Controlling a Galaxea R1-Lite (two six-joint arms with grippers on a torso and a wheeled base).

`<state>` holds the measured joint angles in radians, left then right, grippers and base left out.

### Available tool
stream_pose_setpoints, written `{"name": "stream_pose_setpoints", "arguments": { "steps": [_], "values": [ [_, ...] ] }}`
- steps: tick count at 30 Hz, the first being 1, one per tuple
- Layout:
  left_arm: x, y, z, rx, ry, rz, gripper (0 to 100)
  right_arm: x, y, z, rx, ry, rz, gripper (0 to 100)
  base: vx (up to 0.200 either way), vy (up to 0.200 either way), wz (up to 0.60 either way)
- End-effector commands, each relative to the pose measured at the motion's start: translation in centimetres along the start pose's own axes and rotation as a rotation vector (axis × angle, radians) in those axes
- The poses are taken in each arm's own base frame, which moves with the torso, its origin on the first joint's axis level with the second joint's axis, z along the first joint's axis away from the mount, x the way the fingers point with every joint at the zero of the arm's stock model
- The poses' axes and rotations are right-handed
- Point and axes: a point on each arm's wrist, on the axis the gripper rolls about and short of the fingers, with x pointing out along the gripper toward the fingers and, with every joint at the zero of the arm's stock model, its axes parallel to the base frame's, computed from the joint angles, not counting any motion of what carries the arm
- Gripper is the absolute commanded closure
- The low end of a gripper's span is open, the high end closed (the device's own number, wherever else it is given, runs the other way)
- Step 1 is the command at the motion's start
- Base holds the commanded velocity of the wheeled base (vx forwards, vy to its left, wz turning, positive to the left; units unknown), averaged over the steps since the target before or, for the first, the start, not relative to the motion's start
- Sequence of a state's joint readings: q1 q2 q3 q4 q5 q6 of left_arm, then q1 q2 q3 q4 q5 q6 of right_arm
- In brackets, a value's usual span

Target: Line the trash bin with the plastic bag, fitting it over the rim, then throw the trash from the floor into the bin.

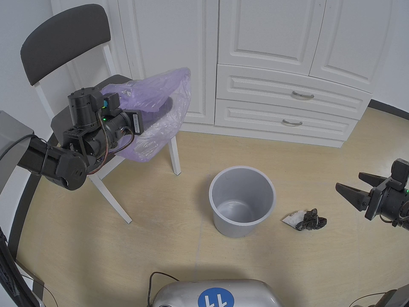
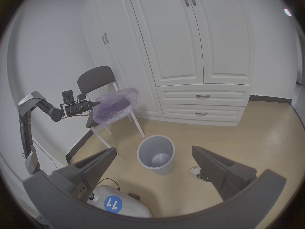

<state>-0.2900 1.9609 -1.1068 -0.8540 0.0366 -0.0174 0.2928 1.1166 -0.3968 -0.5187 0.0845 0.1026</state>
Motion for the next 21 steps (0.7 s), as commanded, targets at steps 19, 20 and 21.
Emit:
{"name": "stream_pose_setpoints", "arguments": {
  "steps": [19, 20, 21],
  "values": [
    [-2.7, 0.3, 1.8, 0.009, -0.117, -0.073, 100, 7.0, 9.0, -2.2, 0.028, 0.114, 0.175, 0, 0.000, 0.000, 0.00],
    [-2.9, 0.2, 2.0, 0.009, -0.123, -0.075, 100, 7.1, 9.3, -2.5, 0.026, 0.126, 0.186, 0, 0.000, 0.000, 0.00],
    [-3.0, 0.1, 2.1, 0.009, -0.129, -0.078, 100, 7.2, 9.5, -3.0, 0.028, 0.141, 0.190, 0, 0.000, 0.000, 0.00]
  ]
}}
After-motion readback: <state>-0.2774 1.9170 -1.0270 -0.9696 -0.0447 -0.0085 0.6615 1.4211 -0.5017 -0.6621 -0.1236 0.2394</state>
